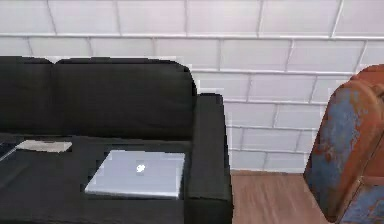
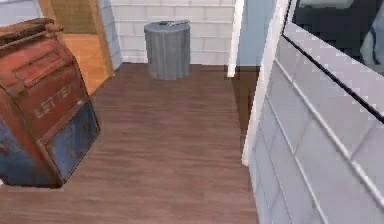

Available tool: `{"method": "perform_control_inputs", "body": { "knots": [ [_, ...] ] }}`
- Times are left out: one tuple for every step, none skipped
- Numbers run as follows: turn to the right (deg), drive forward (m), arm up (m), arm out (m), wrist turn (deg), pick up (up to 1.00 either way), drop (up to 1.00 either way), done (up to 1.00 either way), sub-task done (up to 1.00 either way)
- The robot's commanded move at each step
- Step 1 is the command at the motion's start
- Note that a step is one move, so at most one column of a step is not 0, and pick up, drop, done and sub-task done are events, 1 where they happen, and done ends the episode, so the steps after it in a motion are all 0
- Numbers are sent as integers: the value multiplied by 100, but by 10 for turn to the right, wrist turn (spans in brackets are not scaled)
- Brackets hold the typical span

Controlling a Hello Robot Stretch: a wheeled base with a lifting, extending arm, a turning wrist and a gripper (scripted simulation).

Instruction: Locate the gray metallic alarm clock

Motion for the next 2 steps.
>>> {"method": "perform_control_inputs", "body": {
  "knots": [
    [450,0,0,0,0,0,0,0,0],
    [300,0,0,0,0,0,0,0,0]
  ]
}}
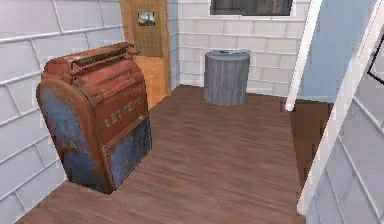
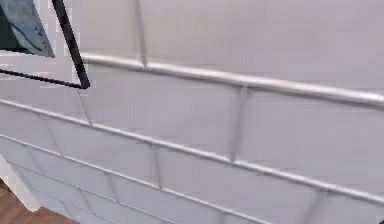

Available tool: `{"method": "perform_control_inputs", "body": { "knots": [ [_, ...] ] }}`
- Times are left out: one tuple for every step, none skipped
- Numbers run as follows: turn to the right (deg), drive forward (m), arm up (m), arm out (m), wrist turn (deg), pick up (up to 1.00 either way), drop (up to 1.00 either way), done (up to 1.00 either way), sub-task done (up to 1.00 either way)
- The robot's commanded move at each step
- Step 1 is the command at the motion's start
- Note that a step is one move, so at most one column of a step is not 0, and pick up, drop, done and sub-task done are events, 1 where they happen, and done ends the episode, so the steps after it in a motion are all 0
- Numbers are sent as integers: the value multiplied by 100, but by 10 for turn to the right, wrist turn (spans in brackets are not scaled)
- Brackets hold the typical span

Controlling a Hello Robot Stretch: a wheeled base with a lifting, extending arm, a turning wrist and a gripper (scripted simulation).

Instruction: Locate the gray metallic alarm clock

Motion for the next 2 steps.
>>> {"method": "perform_control_inputs", "body": {
  "knots": [
    [0,30,0,0,0,0,0,0,0],
    [60,0,0,0,0,0,0,0,0]
  ]
}}
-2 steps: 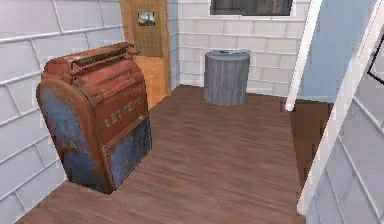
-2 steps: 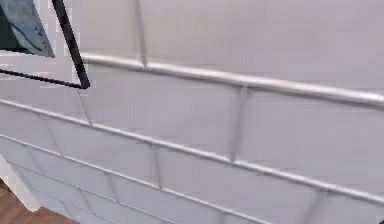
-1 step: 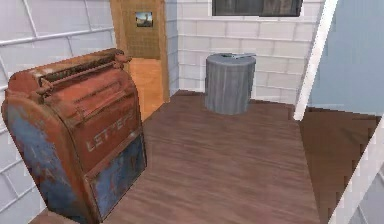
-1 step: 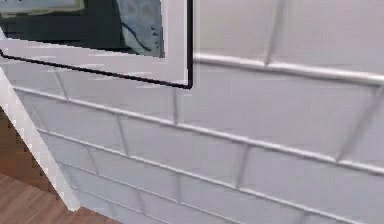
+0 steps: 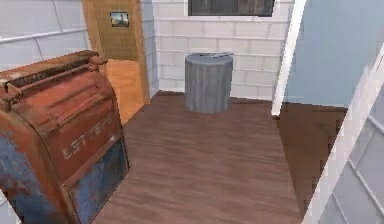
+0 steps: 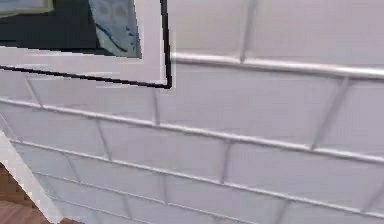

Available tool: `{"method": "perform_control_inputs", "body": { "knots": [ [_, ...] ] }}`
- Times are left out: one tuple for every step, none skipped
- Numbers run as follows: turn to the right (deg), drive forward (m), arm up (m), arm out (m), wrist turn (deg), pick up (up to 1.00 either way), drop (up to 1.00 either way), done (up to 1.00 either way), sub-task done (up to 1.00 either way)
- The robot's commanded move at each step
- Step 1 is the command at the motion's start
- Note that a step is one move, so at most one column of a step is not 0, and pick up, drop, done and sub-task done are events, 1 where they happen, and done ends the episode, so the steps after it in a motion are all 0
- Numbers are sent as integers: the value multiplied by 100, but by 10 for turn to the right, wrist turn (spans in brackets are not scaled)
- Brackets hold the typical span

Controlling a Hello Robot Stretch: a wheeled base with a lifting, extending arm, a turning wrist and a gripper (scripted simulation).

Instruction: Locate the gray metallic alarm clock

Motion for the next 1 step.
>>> {"method": "perform_control_inputs", "body": {
  "knots": [
    [0,100,0,0,0,0,0,0,0]
  ]
}}
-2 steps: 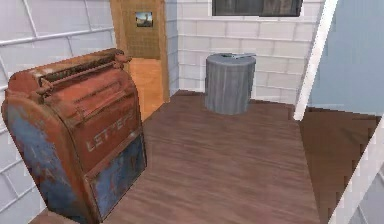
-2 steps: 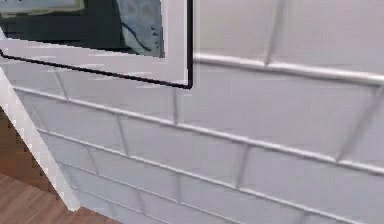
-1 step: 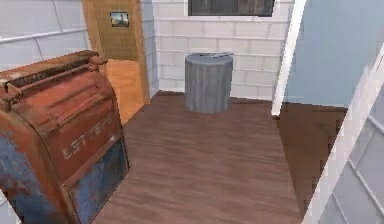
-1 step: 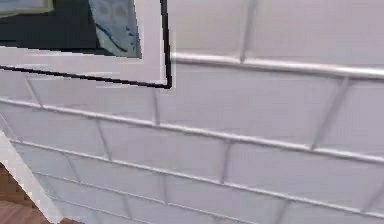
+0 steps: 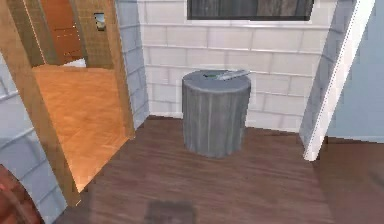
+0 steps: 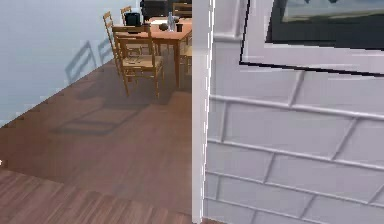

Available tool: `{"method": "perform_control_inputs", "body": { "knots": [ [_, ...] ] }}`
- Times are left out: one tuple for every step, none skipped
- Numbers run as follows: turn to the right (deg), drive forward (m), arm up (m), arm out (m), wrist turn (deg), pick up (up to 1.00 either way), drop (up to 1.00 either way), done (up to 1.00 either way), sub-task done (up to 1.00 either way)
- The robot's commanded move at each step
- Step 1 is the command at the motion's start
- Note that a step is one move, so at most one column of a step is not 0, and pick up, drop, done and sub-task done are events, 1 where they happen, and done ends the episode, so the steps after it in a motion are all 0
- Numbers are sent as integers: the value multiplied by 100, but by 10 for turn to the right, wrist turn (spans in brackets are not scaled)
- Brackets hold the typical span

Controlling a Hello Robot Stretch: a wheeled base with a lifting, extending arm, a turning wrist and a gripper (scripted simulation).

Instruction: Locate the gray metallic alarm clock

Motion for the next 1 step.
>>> {"method": "perform_control_inputs", "body": {
  "knots": [
    [60,0,0,0,0,0,0,0,0]
  ]
}}
